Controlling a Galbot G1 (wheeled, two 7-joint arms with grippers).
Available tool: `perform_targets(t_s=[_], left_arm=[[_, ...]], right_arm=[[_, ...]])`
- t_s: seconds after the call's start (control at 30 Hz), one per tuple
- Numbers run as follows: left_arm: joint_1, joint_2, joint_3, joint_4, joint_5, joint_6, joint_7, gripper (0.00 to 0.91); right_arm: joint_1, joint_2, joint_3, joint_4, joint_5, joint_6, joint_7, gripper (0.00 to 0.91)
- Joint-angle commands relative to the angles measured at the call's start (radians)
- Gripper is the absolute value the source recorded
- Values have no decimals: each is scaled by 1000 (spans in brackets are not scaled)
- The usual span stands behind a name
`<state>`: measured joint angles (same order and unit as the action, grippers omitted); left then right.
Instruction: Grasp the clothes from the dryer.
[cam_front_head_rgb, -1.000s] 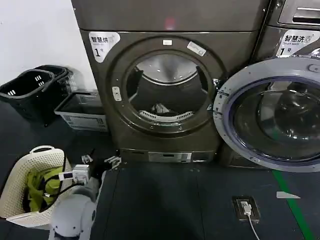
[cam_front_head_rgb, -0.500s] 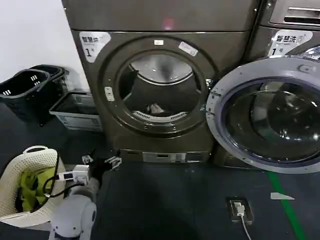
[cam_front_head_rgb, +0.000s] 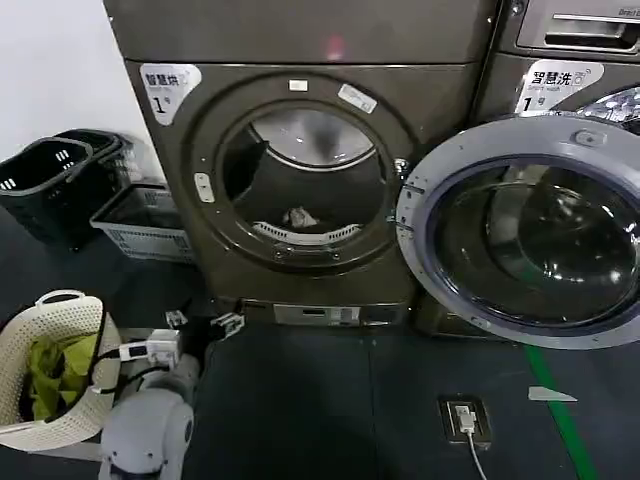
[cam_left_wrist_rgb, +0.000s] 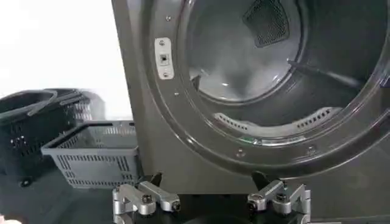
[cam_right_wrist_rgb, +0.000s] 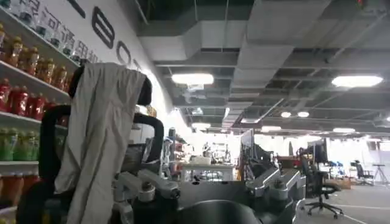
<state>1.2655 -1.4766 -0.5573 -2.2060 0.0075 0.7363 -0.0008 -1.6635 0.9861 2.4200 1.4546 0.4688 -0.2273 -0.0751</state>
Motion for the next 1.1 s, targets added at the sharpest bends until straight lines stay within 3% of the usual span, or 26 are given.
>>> perform_targets(t_s=[0.03, 0.4, 1.1], left_arm=[[-1, 0, 6, -2, 3, 49, 1, 907], [-12, 8, 19, -2, 5, 49, -2, 907], [-22, 4, 19, 12, 5, 49, -2, 907]], right_arm=[[-2, 2, 2, -3, 3, 16, 9, 907], [-5, -1, 9, -22, 43, 38, 67, 907], [-15, 10, 23, -22, 41, 32, 70, 907]])
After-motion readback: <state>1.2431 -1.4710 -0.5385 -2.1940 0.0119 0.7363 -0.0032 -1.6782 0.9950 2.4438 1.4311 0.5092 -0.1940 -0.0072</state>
